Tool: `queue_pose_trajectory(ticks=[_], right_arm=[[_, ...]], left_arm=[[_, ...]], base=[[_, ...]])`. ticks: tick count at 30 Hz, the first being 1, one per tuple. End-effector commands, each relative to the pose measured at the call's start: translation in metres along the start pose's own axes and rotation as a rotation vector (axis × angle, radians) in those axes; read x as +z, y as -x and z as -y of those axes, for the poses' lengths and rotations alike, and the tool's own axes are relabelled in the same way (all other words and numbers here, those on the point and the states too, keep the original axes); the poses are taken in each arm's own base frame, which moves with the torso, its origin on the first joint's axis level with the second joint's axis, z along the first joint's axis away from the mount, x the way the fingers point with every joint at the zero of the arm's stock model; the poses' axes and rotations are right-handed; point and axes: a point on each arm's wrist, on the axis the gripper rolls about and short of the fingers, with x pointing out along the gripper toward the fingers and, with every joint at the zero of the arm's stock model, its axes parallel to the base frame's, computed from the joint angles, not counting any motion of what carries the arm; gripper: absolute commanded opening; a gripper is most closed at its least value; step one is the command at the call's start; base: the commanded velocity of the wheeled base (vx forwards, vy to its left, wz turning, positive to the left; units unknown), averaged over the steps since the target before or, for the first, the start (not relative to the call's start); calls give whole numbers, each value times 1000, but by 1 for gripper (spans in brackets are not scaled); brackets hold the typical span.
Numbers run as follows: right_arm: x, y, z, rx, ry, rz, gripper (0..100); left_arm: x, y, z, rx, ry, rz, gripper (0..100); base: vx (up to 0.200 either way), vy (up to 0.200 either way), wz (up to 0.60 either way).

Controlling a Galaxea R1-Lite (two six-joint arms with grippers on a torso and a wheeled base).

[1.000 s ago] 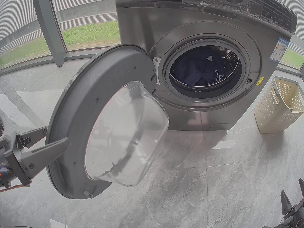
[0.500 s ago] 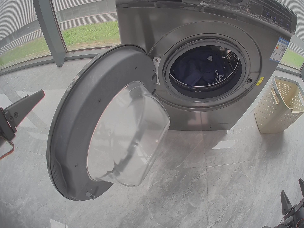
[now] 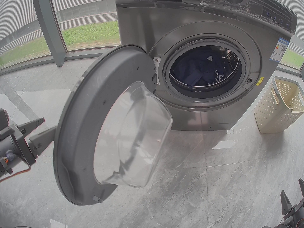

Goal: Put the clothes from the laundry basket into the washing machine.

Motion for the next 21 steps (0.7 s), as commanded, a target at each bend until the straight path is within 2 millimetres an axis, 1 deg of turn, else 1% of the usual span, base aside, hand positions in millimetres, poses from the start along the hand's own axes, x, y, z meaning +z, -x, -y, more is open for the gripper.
queue_pose_trajectory(ticks=[1, 5, 11, 13, 16, 21], right_arm=[[-5, 0, 0, 1, 0, -5, 100], [-5, 0, 0, 1, 0, -5, 100], [-5, 0, 0, 2, 0, -5, 100], [-5, 0, 0, 1, 0, -5, 100], [-5, 0, 0, 1, 0, -5, 100], [-5, 0, 0, 1, 0, -3, 100]], left_arm=[[-11, -5, 11, -101, -2, -59, 100], [-17, -11, 20, -167, -2, -105, 100], [-23, -25, 26, -209, -4, -154, 100], [-23, -29, 27, -217, -5, -154, 100], [-24, -40, 32, -234, -10, -147, 100], [-23, -54, 38, -247, -16, -117, 100]], base=[[0, 0, 0], [0, 0, 0], [0, 0, 0], [0, 0, 0], [0, 0, 0], [0, 0, 0]])
